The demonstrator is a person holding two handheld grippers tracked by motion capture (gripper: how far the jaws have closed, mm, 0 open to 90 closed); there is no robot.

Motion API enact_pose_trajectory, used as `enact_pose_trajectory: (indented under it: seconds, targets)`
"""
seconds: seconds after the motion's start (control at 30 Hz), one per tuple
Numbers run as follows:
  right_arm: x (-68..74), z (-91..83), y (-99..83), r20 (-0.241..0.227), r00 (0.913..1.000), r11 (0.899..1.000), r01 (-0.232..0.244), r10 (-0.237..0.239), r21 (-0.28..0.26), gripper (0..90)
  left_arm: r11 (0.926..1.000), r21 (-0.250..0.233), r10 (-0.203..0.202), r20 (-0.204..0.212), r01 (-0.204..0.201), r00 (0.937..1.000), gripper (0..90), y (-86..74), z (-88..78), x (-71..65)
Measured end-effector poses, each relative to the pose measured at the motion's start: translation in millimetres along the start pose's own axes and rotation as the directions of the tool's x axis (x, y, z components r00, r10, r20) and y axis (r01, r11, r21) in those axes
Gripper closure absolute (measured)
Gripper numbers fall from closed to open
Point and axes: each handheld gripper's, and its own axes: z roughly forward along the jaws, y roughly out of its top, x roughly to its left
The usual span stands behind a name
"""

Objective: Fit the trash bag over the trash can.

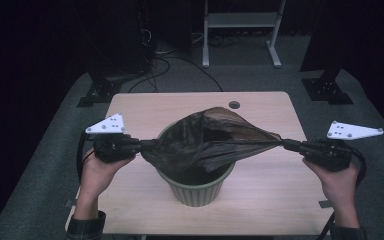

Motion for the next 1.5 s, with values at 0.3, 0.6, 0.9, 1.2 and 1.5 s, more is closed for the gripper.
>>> enact_pose_trajectory:
  seconds: [0.3,0.6,0.9,1.2,1.5]
  targets:
    - [-4.9,1.6,-11.4,0.027,0.9996,0.999,-0.007,0.006,0.037,89.7,0.9969,-0.019,-0.077,-0.027,0.076,0.9967,89.2,-29.6,-15.5,15.8]
    - [0.3,0.6,-2.6,0.021,0.9997,1.0,0.012,-0.012,0.006,75.4,0.9954,-0.076,-0.064,-0.067,0.059,0.9957,57.5,-23.1,-29.1,12.5]
    - [11.8,2.9,22.9,0.015,0.9985,0.998,0.053,-0.053,-0.043,58.9,0.9942,-0.107,-0.019,-0.078,0.011,0.9968,43.6,2.3,-41.9,5.3]
    - [24.9,27.4,39.3,-0.032,0.9955,0.996,0.088,-0.089,-0.027,55.0,0.9932,-0.109,0.034,-0.053,-0.04,0.998,38.1,34.3,-29.1,-3.0]
    - [37.0,64.1,46.3,-0.098,0.989,0.994,0.113,-0.111,0.01,54.7,0.9923,-0.101,0.07,-0.009,-0.071,0.9975,33.0,67.9,-5.4,-10.3]
